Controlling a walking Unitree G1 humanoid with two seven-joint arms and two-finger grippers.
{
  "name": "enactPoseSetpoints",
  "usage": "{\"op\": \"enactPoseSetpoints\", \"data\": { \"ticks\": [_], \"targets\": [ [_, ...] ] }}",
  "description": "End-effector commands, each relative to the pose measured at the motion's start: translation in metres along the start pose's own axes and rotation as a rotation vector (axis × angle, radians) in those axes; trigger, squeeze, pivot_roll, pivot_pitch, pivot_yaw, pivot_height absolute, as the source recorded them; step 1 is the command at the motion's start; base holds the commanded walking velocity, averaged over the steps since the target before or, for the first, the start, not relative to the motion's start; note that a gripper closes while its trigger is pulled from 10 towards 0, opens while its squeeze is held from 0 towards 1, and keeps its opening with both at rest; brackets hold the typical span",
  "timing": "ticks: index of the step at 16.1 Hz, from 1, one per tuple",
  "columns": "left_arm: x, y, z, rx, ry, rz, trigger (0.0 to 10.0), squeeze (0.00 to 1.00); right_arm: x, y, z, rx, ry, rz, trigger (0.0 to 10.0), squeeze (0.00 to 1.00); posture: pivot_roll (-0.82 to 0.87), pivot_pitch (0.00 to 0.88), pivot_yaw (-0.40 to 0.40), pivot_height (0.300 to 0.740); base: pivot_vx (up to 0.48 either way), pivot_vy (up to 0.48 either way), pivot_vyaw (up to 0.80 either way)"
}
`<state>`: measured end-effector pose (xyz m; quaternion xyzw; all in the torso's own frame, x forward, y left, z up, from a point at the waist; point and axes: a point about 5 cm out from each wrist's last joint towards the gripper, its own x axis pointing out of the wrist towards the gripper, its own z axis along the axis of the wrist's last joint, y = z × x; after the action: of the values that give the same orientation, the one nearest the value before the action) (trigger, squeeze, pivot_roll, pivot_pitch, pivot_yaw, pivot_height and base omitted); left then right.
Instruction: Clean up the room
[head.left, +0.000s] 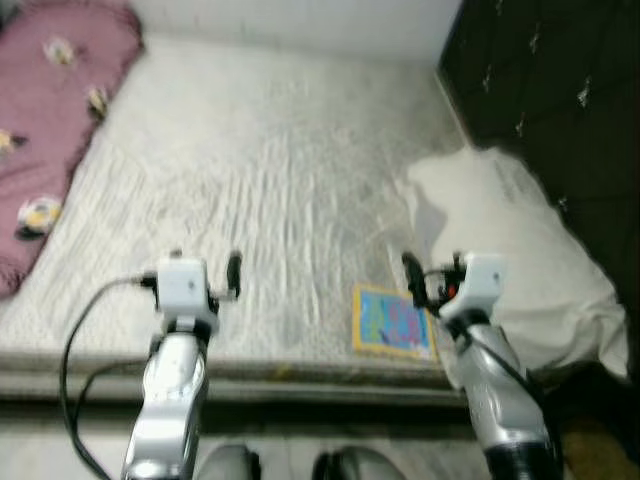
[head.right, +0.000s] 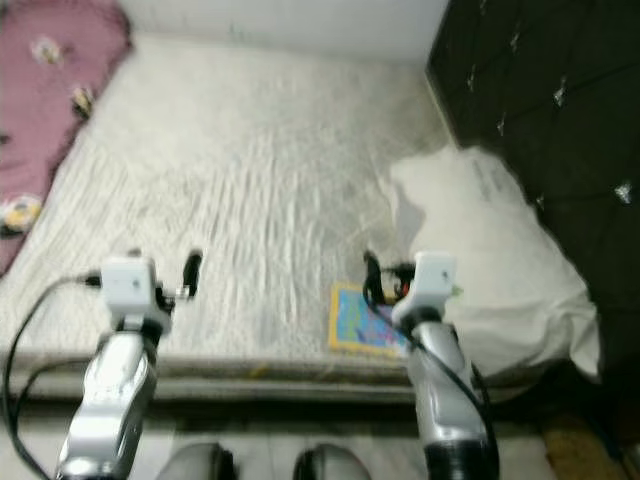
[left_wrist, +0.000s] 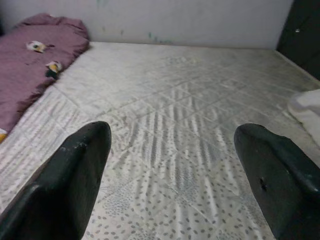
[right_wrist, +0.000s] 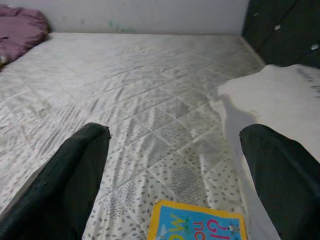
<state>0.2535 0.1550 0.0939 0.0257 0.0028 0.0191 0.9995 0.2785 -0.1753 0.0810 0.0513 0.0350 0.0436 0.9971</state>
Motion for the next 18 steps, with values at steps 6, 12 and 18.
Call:
{"op": "enactPoseSetpoints", "data": {
  "ticks": [6,12,18],
  "targets": [
    [-0.0001,0.004,-0.0007,-0.014,0.013,0.015,10.0,0.0,0.0013,-0.0009,0.003,-0.02,0.004,-0.014,10.0,0.0,0.02,0.107,-0.11,0.74,0.0,0.48,-0.4],
    [0.0008,0.0051,-0.0013,-0.023,0.02,0.02,10.0,0.0,0.0028,-0.0016,0.003,-0.03,0.007,-0.018,10.0,0.0,0.02,0.107,-0.114,0.74,0.0,0.48,-0.23],
    [0.0015,0.0054,-0.0013,-0.025,0.025,0.021,10.0,0.0,0.0027,-0.0003,0.0029,-0.028,0.006,-0.015,10.0,0.0,0.02,0.112,-0.111,0.74,0.0,0.48,0.0]
  ]
}}
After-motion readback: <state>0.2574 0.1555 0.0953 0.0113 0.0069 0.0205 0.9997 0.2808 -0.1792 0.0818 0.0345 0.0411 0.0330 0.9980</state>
